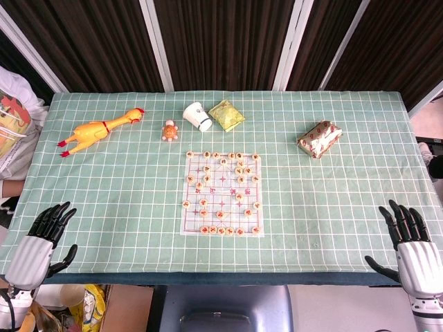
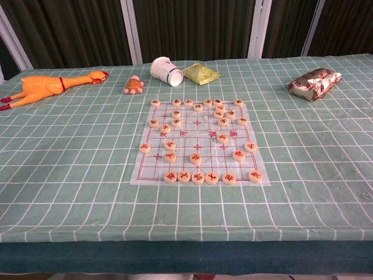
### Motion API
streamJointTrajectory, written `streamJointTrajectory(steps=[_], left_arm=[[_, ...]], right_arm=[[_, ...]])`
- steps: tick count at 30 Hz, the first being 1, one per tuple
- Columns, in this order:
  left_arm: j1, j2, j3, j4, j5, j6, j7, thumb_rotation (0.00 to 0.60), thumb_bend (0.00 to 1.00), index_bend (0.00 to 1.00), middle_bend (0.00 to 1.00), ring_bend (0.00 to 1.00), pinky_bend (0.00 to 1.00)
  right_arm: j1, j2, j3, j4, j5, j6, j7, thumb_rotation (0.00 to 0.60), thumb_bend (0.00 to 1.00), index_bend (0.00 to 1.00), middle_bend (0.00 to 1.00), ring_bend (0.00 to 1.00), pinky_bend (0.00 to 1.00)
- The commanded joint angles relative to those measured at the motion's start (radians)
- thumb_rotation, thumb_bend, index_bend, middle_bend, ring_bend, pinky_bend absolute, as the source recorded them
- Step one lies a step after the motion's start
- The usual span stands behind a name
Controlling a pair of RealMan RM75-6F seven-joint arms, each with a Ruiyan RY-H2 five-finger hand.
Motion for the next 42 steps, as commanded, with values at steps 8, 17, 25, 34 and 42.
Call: streamJointTrajectory(steps=[8, 17, 25, 34, 42], left_arm=[[-0.154, -0.104, -0.055, -0.001, 0.000, -0.131, -0.399, 0.600, 0.41, 0.16, 0.00, 0.00, 0.13], [-0.364, -0.267, -0.254, 0.041, -0.339, -0.424, -0.150, 0.600, 0.41, 0.25, 0.00, 0.00, 0.12], [-0.480, -0.410, -0.345, 0.112, -0.531, -0.513, 0.069, 0.600, 0.41, 0.26, 0.00, 0.00, 0.11], [-0.611, -0.575, -0.372, 0.320, -0.681, -0.578, 0.311, 0.600, 0.41, 0.26, 0.00, 0.00, 0.10], [-0.682, -0.683, -0.381, 0.511, -0.766, -0.670, 0.346, 0.600, 0.39, 0.31, 0.00, 0.00, 0.11]], right_arm=[[0.014, 0.000, -0.017, -0.009, -0.033, -0.035, 0.020, 0.600, 0.24, 0.00, 0.00, 0.00, 0.00], [0.050, -0.001, -0.032, -0.019, -0.055, -0.108, 0.033, 0.600, 0.24, 0.00, 0.00, 0.00, 0.00], [0.070, -0.011, -0.023, -0.024, -0.019, -0.153, 0.005, 0.600, 0.24, 0.00, 0.00, 0.00, 0.00], [0.078, -0.006, -0.019, -0.024, -0.001, -0.165, 0.020, 0.600, 0.24, 0.00, 0.00, 0.00, 0.00], [0.079, 0.008, -0.021, -0.016, 0.001, -0.163, 0.060, 0.600, 0.24, 0.00, 0.00, 0.00, 0.00]])
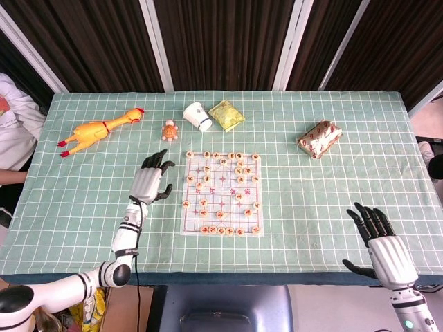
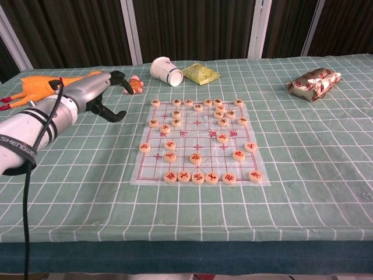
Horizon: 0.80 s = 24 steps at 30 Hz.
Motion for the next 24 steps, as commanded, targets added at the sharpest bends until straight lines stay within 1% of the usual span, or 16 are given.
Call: streamJointTrajectory(steps=[1, 7, 10, 14, 24], left_arm=[[-0.033, -0.049, -0.001, 0.065, -0.049, -0.047, 0.030, 0.600, 0.39, 0.32, 0.00, 0.00, 0.11], [-0.059, -0.088, 0.006, 0.088, -0.072, -0.056, 0.078, 0.600, 0.39, 0.38, 0.00, 0.00, 0.12], [-0.069, -0.104, 0.007, 0.104, -0.066, -0.050, 0.083, 0.600, 0.39, 0.36, 0.00, 0.00, 0.12], [-0.088, -0.135, -0.005, 0.141, -0.065, -0.047, 0.074, 0.600, 0.39, 0.35, 0.00, 0.00, 0.12], [-0.135, -0.220, -0.021, 0.269, -0.050, -0.072, 0.037, 0.600, 0.38, 0.38, 0.00, 0.00, 0.14]], right_arm=[[0.001, 0.005, 0.002, 0.005, 0.008, -0.002, 0.012, 0.600, 0.24, 0.00, 0.00, 0.00, 0.00], [0.003, 0.013, 0.001, 0.007, 0.011, -0.002, 0.032, 0.600, 0.24, 0.00, 0.00, 0.00, 0.00], [-0.001, 0.018, -0.002, 0.008, 0.003, 0.009, 0.046, 0.600, 0.24, 0.00, 0.00, 0.00, 0.00], [-0.002, 0.023, -0.006, 0.011, -0.004, 0.011, 0.059, 0.600, 0.24, 0.00, 0.00, 0.00, 0.00], [-0.012, 0.028, 0.005, 0.013, 0.017, 0.034, 0.083, 0.600, 0.24, 0.00, 0.00, 0.00, 0.00]])
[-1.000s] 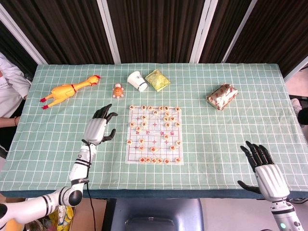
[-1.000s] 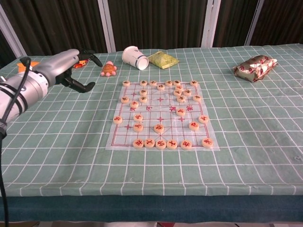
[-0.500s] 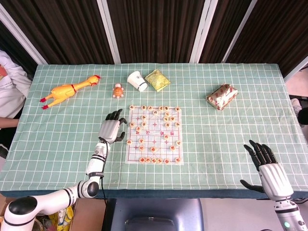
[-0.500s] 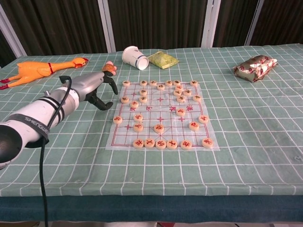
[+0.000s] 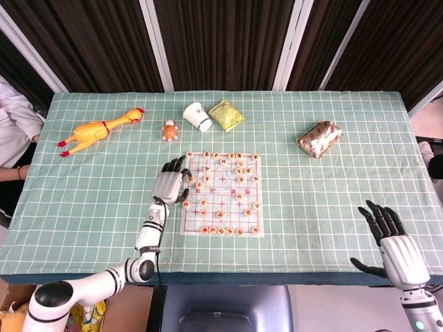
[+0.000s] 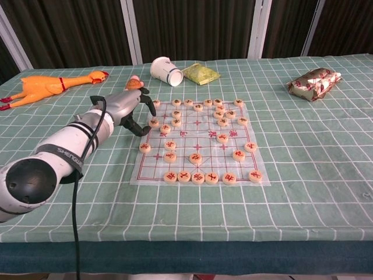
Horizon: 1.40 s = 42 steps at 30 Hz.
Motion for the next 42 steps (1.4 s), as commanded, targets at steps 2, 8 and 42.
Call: streamJointTrajectory(steps=[2, 8, 42], left_arm=[[-0.018, -0.028, -0.006, 0.036, 0.006, -0.011, -0.012, 0.600, 0.38, 0.38, 0.00, 0.00, 0.14], [-0.048, -0.084, -0.004, 0.105, 0.012, -0.030, 0.002, 0.600, 0.38, 0.38, 0.00, 0.00, 0.14], [-0.072, -0.125, -0.038, 0.179, 0.090, -0.009, -0.082, 0.600, 0.36, 0.53, 0.00, 0.00, 0.15]], right_arm=[[-0.001, 0.002, 0.001, 0.001, 0.000, 0.002, 0.004, 0.600, 0.24, 0.00, 0.00, 0.00, 0.00], [-0.005, 0.011, 0.000, 0.005, 0.001, 0.009, 0.028, 0.600, 0.24, 0.00, 0.00, 0.00, 0.00], [-0.011, 0.024, -0.006, 0.009, -0.010, 0.016, 0.054, 0.600, 0.24, 0.00, 0.00, 0.00, 0.00]])
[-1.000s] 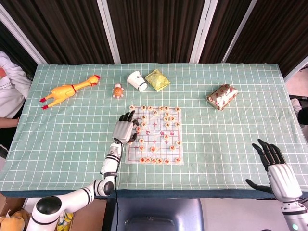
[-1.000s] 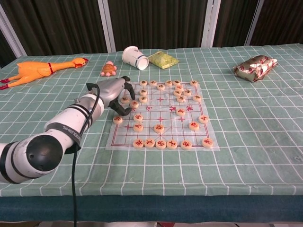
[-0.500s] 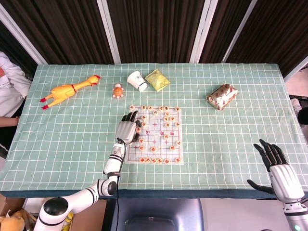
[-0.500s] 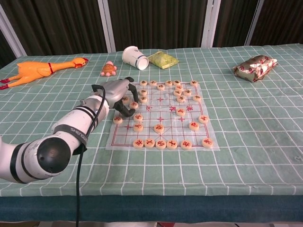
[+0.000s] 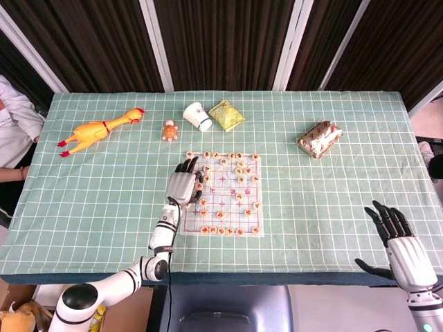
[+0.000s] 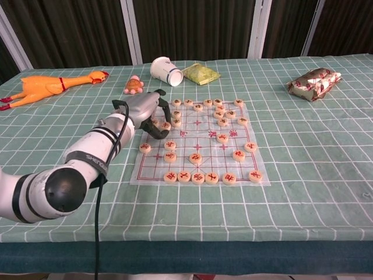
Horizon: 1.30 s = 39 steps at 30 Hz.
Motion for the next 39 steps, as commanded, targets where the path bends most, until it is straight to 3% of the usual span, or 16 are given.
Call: streamJointTrajectory(steps=[1, 21, 27, 33, 39], left_arm=[[0.003, 0.012, -0.007, -0.034, 0.012, 0.023, -0.011, 0.600, 0.35, 0.53, 0.00, 0.00, 0.15], [0.024, 0.023, 0.006, -0.236, 0.010, 0.094, 0.103, 0.600, 0.35, 0.53, 0.00, 0.00, 0.15], [-0.004, -0.008, -0.021, -0.169, -0.007, 0.085, 0.110, 0.600, 0.35, 0.52, 0.00, 0.00, 0.15], [-0.051, -0.057, -0.059, -0.033, -0.007, 0.046, 0.026, 0.600, 0.35, 0.51, 0.00, 0.00, 0.15], [-0.096, -0.099, -0.061, 0.086, 0.024, 0.018, -0.047, 0.600, 0.35, 0.50, 0.00, 0.00, 0.15]], right_arm=[[-0.001, 0.001, 0.000, -0.001, -0.002, 0.003, 0.004, 0.600, 0.24, 0.00, 0.00, 0.00, 0.00], [-0.005, 0.019, -0.007, 0.011, -0.026, 0.023, 0.069, 0.600, 0.24, 0.00, 0.00, 0.00, 0.00], [-0.008, 0.025, -0.010, 0.021, -0.031, 0.029, 0.089, 0.600, 0.24, 0.00, 0.00, 0.00, 0.00], [-0.007, 0.027, -0.013, 0.024, -0.034, 0.026, 0.095, 0.600, 0.24, 0.00, 0.00, 0.00, 0.00], [-0.006, 0.028, -0.012, 0.022, -0.030, 0.022, 0.096, 0.600, 0.24, 0.00, 0.00, 0.00, 0.00]])
